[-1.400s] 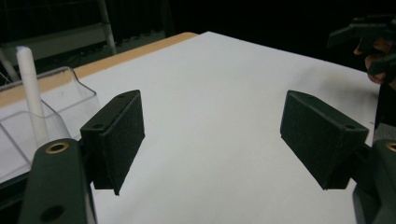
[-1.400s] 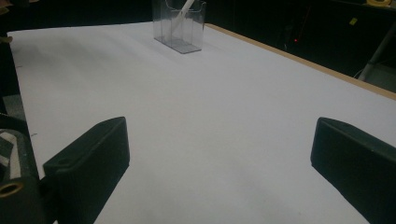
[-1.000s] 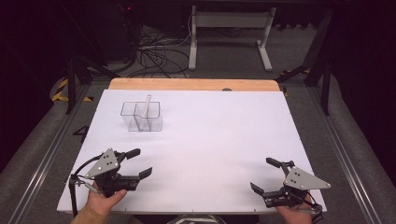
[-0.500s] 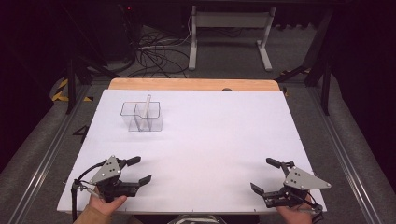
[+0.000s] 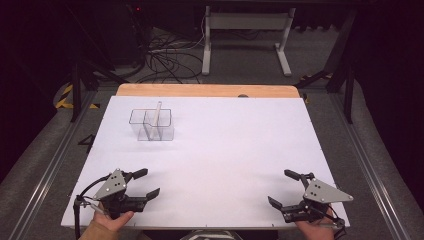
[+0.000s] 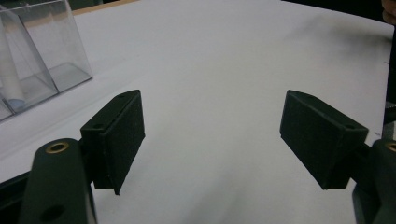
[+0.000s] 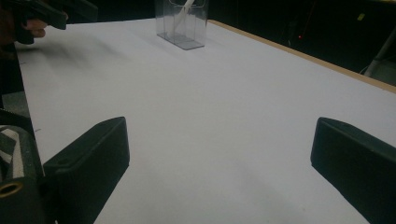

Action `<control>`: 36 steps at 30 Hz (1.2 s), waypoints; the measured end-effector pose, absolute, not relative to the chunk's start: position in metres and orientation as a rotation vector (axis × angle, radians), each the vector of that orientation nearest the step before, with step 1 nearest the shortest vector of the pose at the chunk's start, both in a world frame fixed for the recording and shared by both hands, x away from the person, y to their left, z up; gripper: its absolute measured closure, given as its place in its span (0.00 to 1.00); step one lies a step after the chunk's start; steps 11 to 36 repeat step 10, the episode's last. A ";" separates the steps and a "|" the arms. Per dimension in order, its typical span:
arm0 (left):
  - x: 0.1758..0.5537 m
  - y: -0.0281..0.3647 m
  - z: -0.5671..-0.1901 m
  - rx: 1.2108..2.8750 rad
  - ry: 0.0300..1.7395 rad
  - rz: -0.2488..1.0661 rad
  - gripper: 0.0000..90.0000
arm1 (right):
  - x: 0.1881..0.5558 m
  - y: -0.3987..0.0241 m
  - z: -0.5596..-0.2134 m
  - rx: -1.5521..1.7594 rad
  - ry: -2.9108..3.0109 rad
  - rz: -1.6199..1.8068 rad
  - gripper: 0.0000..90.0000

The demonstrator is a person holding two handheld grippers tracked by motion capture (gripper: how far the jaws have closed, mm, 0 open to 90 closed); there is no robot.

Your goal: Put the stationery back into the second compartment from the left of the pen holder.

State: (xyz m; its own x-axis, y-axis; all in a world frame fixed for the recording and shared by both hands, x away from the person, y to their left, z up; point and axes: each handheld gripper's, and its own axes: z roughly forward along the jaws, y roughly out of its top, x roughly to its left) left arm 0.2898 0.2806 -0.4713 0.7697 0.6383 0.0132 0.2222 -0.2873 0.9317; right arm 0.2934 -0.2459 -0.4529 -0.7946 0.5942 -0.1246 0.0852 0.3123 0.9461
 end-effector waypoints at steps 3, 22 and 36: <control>0.290 0.281 -0.471 1.850 0.641 0.467 0.25 | 0.293 -0.245 -0.453 0.598 2.130 1.492 0.06; 0.289 0.283 -0.469 1.831 0.648 0.464 0.23 | 0.294 -0.246 -0.453 0.594 2.135 1.490 0.06; 0.289 0.283 -0.469 1.831 0.648 0.464 0.23 | 0.294 -0.246 -0.453 0.594 2.135 1.490 0.06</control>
